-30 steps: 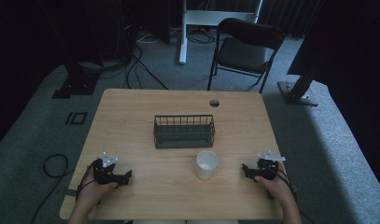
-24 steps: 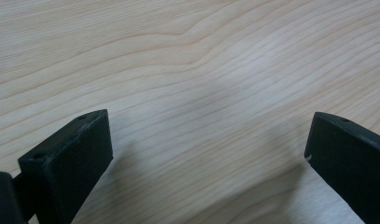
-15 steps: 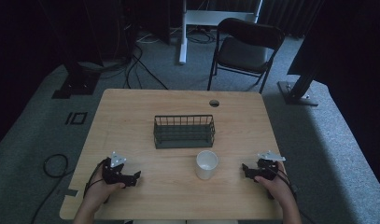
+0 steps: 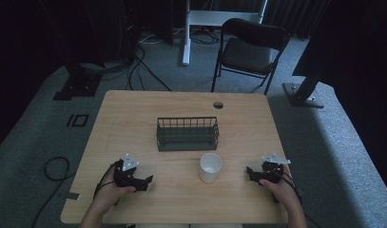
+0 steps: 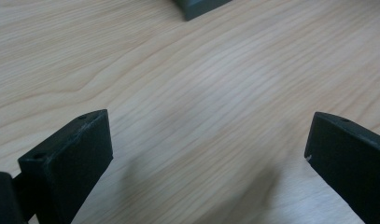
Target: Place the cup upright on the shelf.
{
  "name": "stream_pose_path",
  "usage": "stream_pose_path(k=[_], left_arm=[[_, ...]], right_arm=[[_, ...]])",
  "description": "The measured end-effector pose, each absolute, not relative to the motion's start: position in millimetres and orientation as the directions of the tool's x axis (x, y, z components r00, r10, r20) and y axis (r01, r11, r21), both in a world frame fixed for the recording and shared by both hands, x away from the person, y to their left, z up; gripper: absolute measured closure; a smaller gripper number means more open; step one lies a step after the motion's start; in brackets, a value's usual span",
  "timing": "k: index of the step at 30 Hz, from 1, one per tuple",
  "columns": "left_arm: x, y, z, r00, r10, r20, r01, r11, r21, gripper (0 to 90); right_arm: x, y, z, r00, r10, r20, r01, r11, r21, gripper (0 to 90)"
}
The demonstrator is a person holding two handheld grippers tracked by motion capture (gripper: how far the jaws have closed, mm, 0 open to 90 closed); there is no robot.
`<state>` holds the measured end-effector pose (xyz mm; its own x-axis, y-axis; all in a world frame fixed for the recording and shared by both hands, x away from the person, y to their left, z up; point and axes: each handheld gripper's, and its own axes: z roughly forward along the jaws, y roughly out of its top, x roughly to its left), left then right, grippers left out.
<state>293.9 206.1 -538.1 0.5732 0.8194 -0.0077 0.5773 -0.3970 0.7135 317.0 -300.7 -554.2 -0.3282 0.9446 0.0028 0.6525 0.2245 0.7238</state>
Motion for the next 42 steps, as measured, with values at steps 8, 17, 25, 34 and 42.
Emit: stream_pose_path(k=[8, 17, 25, 34, 42], left_arm=[[294, 190, -532, 0.622, 0.783, -0.005, 0.537, -0.422, 0.730, 1.4], [294, 165, -528, 0.681, 0.732, -0.005, 0.492, -0.454, 0.743, 1.4], [295, 142, -524, 0.729, 0.684, -0.003, 0.447, -0.473, 0.760, 1.3], [295, 120, -519, 0.772, 0.636, 0.002, 0.403, -0.492, 0.772, 1.4], [296, 103, -513, 0.805, 0.592, -0.019, 0.362, -0.466, 0.808, 1.4]], right_arm=[[317, -301, -554, -0.328, 0.945, 0.002, 0.652, 0.225, 0.724, 10.9], [317, -301, -554, -0.328, 0.945, 0.002, 0.652, 0.225, 0.724, 10.9], [317, -301, -554, -0.328, 0.945, 0.002, 0.652, 0.225, 0.724, 10.9], [317, -301, -554, -0.329, 0.944, 0.002, 0.652, 0.225, 0.724, 10.9], [317, -301, -554, -0.328, 0.945, 0.003, 0.652, 0.225, 0.724, 10.9]])
